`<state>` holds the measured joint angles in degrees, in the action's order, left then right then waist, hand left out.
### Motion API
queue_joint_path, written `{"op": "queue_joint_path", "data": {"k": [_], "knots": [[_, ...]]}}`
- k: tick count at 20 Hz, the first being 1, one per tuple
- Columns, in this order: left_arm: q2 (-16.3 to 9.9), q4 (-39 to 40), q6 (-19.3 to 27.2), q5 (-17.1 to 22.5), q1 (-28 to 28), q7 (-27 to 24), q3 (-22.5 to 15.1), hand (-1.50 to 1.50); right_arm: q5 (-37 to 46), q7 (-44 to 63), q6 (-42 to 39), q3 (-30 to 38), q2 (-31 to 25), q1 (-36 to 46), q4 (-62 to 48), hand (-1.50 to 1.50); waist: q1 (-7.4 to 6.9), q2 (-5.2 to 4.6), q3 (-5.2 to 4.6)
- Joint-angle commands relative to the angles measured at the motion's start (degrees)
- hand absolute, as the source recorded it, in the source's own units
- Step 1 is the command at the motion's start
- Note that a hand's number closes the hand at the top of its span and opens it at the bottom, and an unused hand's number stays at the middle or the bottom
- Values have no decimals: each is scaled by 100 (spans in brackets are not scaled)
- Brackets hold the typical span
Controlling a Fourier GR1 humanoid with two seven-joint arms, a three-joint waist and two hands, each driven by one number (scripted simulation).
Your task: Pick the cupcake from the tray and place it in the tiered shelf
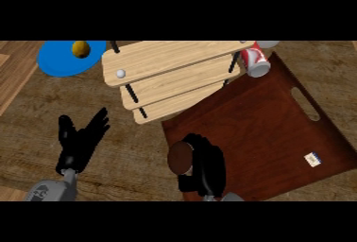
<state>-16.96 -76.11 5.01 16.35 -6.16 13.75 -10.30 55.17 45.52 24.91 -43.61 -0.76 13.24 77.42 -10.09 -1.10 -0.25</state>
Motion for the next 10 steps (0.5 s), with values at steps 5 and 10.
{"op": "queue_joint_path", "data": {"k": [5, 10], "knots": [[-149, 74, 45, 147, 62, 210, 284, 0, -1318, -770, -1774, -1746, 74, 1017, 1946, 150, 680, 148, 22], [-102, 143, 238, 104, 182, 59, 475, 0, -1237, 741, -2515, -1307, 75, 1820, 3720, 150, 978, 163, 19]]}}
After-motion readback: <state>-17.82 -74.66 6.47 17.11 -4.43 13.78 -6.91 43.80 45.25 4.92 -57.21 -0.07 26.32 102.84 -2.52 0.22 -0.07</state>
